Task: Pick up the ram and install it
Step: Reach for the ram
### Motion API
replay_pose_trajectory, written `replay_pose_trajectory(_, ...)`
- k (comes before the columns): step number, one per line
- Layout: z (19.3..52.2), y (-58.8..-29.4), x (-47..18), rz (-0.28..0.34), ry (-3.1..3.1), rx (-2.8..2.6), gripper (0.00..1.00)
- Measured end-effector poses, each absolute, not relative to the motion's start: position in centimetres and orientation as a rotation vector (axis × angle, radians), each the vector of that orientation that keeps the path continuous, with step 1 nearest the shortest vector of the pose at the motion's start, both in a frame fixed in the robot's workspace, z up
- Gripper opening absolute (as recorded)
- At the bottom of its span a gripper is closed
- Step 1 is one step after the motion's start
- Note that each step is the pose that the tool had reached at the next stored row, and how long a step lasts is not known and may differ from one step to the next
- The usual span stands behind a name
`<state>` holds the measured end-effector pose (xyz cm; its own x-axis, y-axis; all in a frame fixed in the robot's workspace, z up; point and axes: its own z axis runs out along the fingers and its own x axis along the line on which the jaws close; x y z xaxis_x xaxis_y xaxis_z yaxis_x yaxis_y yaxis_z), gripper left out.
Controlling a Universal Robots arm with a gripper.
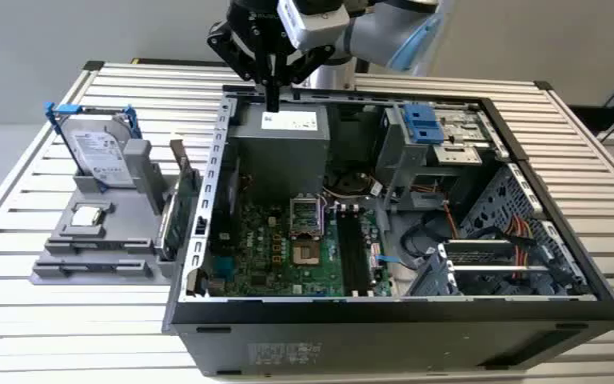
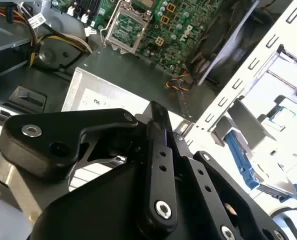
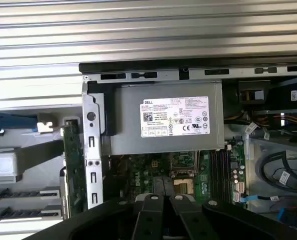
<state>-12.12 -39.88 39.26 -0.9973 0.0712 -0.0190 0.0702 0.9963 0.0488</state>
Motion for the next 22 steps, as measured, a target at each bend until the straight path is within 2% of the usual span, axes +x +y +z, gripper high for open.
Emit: replay_pose_trajectory(22,39.3,-39.9,-13.5,0.075,3.118,0.111,0.0)
